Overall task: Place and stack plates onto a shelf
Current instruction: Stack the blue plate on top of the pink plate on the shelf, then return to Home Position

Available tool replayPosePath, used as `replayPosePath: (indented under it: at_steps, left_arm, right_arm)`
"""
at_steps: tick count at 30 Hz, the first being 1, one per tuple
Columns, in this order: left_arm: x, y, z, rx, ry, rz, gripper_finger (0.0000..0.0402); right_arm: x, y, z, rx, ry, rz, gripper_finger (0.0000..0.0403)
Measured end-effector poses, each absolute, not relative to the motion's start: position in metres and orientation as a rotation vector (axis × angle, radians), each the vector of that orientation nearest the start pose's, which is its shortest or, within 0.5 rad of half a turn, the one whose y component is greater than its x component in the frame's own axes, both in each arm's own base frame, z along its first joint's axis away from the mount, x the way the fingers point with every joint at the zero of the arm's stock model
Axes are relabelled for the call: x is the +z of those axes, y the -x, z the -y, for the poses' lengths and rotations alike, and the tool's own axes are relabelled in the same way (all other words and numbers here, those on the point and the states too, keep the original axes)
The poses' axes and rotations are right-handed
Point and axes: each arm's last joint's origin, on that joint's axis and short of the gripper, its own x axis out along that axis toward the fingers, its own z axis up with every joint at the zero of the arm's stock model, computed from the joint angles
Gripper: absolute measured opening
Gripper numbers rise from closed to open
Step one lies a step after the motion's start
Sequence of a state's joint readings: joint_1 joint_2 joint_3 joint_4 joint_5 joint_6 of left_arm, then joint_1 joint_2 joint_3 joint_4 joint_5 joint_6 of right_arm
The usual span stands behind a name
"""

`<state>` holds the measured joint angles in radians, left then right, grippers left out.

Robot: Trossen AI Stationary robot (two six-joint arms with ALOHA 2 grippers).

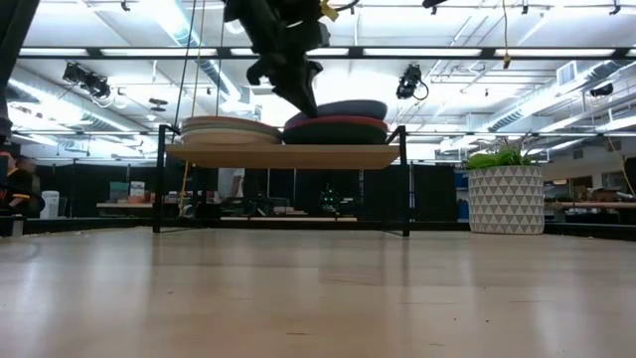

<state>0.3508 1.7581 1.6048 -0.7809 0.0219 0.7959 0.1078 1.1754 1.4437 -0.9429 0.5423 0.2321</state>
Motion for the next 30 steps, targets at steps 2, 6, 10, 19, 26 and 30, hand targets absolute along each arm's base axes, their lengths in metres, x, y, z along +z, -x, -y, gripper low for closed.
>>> replayPosePath:
  at_steps: [2, 6, 10, 19, 26, 30]
  left_arm:
    - [0.306, -0.356, -0.129, -0.079, -0.56, -0.981, 0.0045]
    - [0.309, -0.358, -0.126, -0.076, -0.572, -0.955, 0.0102]
    - [0.327, -0.353, -0.124, -0.055, -0.587, -0.908, 0.015]
    - [0.376, -0.337, -0.104, -0.124, -0.44, -0.697, 0.0165]
    - [0.357, -0.326, -0.06, -0.306, -0.386, -0.7, 0.0127]
    - [0.33, -0.309, -0.044, -0.25, -0.38, -0.726, 0.0113]
  right_arm:
    - [0.412, -0.212, -0.008, -0.491, -0.001, -0.591, 0.019]
    - [0.412, -0.212, -0.008, -0.494, 0.003, -0.591, 0.019]
    - [0.412, -0.212, -0.006, -0.499, 0.008, -0.593, 0.019]
    - [0.376, -0.209, -0.007, -0.464, 0.022, -0.528, 0.0181]
    - [0.33, -0.191, -0.006, -0.416, -0.037, -0.372, 0.0168]
    - [0.312, -0.174, -0.004, -0.394, -0.084, -0.267, 0.0162]
